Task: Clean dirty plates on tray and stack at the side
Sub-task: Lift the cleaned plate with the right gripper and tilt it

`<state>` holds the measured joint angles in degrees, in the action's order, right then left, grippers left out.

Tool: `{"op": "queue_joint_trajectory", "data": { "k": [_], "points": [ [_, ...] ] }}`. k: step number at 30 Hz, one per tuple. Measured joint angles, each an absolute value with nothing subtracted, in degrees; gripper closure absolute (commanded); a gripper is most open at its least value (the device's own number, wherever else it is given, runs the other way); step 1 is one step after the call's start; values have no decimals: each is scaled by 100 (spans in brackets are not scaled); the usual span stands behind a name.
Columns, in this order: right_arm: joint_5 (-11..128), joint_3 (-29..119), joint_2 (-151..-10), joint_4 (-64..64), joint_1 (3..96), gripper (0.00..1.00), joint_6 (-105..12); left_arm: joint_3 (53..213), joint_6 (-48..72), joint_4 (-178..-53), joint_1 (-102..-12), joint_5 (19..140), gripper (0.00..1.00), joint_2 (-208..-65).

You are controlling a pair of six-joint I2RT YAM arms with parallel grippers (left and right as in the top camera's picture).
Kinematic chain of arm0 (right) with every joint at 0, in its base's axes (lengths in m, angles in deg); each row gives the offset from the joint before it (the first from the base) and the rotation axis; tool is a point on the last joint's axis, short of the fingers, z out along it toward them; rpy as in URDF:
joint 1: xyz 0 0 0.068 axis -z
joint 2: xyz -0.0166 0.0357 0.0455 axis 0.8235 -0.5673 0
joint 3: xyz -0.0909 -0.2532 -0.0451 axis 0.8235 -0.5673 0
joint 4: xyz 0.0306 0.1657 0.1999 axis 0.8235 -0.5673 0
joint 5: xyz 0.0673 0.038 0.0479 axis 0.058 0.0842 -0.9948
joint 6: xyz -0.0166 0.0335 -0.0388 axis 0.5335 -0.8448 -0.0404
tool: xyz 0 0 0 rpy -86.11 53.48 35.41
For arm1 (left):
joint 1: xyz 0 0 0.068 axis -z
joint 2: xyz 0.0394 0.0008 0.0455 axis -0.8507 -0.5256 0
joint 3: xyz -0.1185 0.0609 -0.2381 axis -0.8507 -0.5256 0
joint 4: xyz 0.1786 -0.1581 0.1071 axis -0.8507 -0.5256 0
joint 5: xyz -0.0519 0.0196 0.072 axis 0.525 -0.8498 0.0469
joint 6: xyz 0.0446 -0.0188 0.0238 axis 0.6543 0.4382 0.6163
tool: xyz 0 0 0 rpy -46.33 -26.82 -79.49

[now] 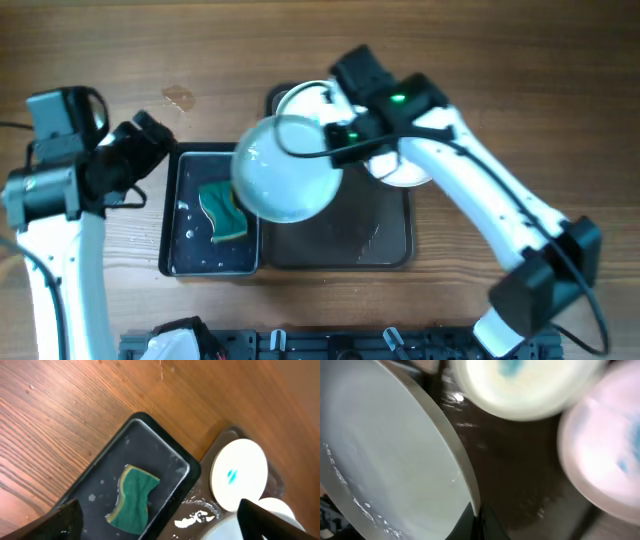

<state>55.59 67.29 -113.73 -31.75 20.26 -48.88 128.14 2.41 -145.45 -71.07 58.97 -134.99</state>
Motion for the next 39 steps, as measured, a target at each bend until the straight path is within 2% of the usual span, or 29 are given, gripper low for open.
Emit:
{"op": "queue_joint_trajectory", "data": {
  "k": [3, 8, 10, 11, 22, 39],
  "points": [
    [5708, 7271, -11972, -3096, 1630, 96, -4895, 12814, 237, -14632, -7369, 5987, 0, -13236],
    [6473, 7575, -12743, -2202, 1132, 96, -4895, 12814, 237, -14805, -7590, 6040, 0, -12985],
    [7266, 7595, -12758, -1765, 894, 95, -4895, 12814, 237, -14820, -7629, 6040, 0, -12981],
    [8090, 7634, -12758, -1586, 649, 96, -4893, 12814, 237, -14822, -7636, 6040, 0, -12981],
    [10956, 7634, -12538, -1402, -536, 96, -4617, 12814, 237, -14822, -7638, 6040, 0, -12981],
    [13176, 7634, -12372, -1291, -1506, 96, -4099, 12814, 237, -14822, -7636, 6040, 0, -12981]
  ]
}}
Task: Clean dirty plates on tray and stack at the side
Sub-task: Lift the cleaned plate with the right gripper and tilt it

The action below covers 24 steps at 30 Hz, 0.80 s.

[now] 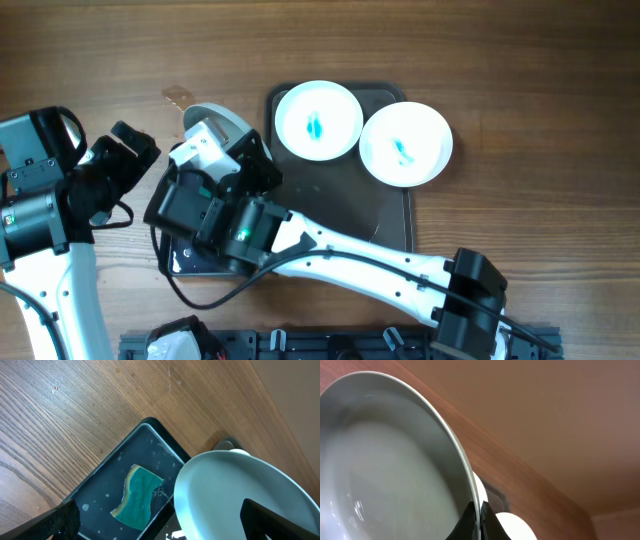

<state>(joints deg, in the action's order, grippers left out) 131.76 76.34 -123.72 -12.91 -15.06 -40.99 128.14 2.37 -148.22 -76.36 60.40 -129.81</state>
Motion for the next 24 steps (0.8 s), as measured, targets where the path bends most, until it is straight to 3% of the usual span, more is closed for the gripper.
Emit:
{"op": "queue_joint_trajectory", "data": {
  "k": [24],
  "points": [
    [13476, 7634, -12358, -1212, -1690, 96, -3865, 12814, 237, -14822, -7638, 6040, 0, -12981]
  ]
}}
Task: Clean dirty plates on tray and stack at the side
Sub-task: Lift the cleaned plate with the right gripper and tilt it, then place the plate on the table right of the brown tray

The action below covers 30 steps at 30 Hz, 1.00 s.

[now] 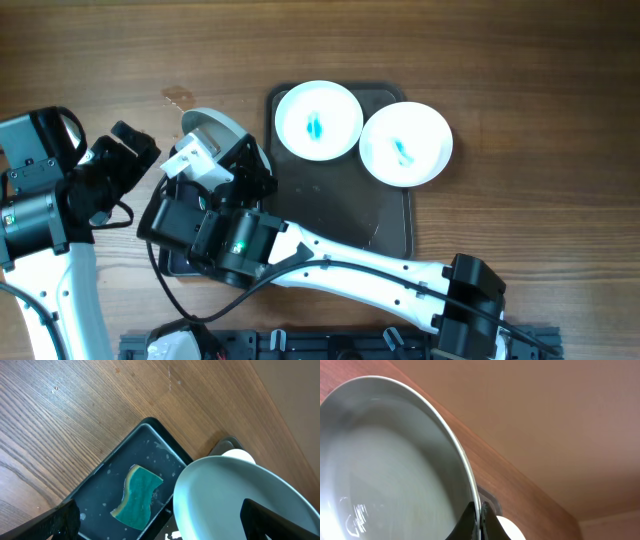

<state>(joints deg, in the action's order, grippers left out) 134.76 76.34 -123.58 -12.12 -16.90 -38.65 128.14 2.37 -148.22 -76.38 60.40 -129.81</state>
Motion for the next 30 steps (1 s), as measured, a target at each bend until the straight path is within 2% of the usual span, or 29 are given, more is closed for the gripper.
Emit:
{"op": "queue_joint_trajectory", "data": {
  "k": [5, 14, 19, 21, 24, 28, 30],
  "points": [
    [13579, 7634, -12358, -1050, -1685, 96, -3839, 12814, 237, -14822, -7638, 6040, 0, -12981],
    [13799, 7634, -12358, -716, -1716, 96, -3085, 12814, 237, -14822, -7638, 6042, 0, -12981],
    [13583, 7634, -12358, -749, -1646, 96, -3253, 12814, 237, -14822, -7636, 6040, 0, -12981],
    [12986, 7645, -12350, -948, -1434, 96, -3596, 12814, 237, -14825, -7638, 6042, 0, -12981],
    [11251, 7660, -12321, -1398, -586, 96, -4300, 12814, 237, -14825, -7638, 6042, 0, -12981],
    [7664, 7660, -12046, -1630, 1434, 96, -4973, 12814, 237, -14822, -7638, 6042, 0, -12981],
    [6444, 7660, -11733, -1682, 2415, 96, -5116, 12814, 237, -14825, -7638, 6044, 0, -12981]
  ]
}}
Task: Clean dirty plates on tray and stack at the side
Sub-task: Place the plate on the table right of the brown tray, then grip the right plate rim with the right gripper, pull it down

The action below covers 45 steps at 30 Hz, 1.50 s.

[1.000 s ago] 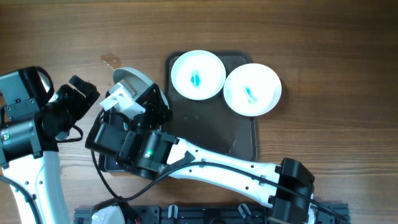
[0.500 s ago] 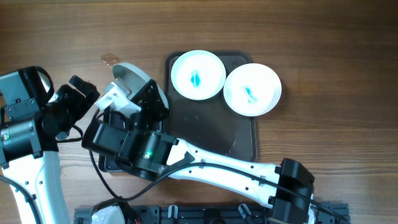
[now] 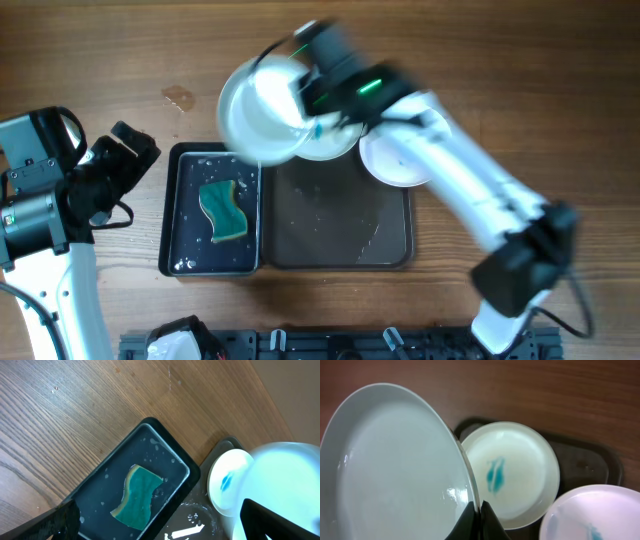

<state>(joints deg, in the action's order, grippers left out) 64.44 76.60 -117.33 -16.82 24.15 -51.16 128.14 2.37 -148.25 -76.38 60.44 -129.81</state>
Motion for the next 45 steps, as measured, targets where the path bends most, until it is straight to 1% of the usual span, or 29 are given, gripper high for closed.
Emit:
{"op": "queue_joint_trajectory", "data": {
  "k": [3, 4, 6, 8, 10, 12, 17, 19, 22, 24, 27, 28, 29, 30, 31, 34, 37, 38, 40, 42, 45],
  "points": [
    [5590, 7660, -11058, -2056, 3600, 96, -5238, 12814, 237, -14825, -7638, 6042, 0, -12981],
    [5395, 7667, -10667, -2357, 4192, 96, -5286, 12814, 237, -14827, -7638, 6044, 0, -12981],
    [5255, 7719, -10136, -2924, 5158, 96, -5338, 12814, 237, -14825, -7638, 6046, 0, -12981],
    [5196, 7722, -9895, -3439, 6096, 96, -5336, 12814, 237, -14822, -7638, 6059, 0, -12981],
    [5214, 7444, -9851, -3562, 6959, 96, -5306, 12814, 237, -14825, -7638, 6059, 0, -12981],
    [5284, 6806, -9897, -3269, 7731, 96, -5284, 12814, 237, -14827, -7638, 6061, 0, -12981],
    [5481, 4749, -10039, -1870, 9280, 96, -5432, 12814, 237, -14825, -7638, 6061, 0, -12981],
    [5572, 3938, -10081, -1352, 9610, 96, -5535, 12814, 237, -14825, -7638, 6061, 0, -12981],
    [5677, 3300, -10081, -930, 9551, 96, -5570, 12814, 237, -14822, -7638, 6061, 0, -12981],
    [5800, 2802, -10081, -506, 9289, 96, -5575, 12814, 237, -14825, -7636, 6064, 0, -12981],
    [5916, 2371, -10081, -288, 8815, 95, -5599, 12814, 237, -14825, -7638, 6064, 0, -12981],
    [5948, 2286, -10081, -281, 8648, 90, -5620, 12814, 237, -14822, -7638, 6064, 0, -12981],
    [5975, 2231, -10081, -268, 8467, 82, -5634, 12814, 237, -14825, -7638, 6064, 0, -12981],
    [5996, 2220, -10081, -277, 8345, 78, -5640, 12814, 237, -14825, -7638, 6064, 0, -12981],
    [6077, 2218, -10081, -283, 8141, 71, -5644, 12814, 237, -14825, -7638, 6064, 0, -12981],
    [6189, 2233, -10077, -434, 7612, 62, -5465, 12814, 237, -14825, -7638, 6064, 0, -12981],
    [6252, 2419, -9972, -950, 7138, 59, -5332, 12814, 237, -14825, -7636, 6064, 0, -12981],
    [6256, 2546, -9858, -1153, 7018, 57, -5319, 12814, 237, -14822, -7636, 6064, 0, -12981],
    [6224, 2939, -9510, -1516, 6780, 55, -5107, 12814, 237, -14825, -7638, 6064, 0, -12981],
    [6084, 3296, -9152, -1523, 6566, 52, -4807, 12814, 237, -14825, -7638, 6064, 0, -12981],
    [5767, 3599, -8861, -1232, 6196, 51, -4307, 12814, 237, -14825, -7638, 6064, 0, -12981]
  ]
}}
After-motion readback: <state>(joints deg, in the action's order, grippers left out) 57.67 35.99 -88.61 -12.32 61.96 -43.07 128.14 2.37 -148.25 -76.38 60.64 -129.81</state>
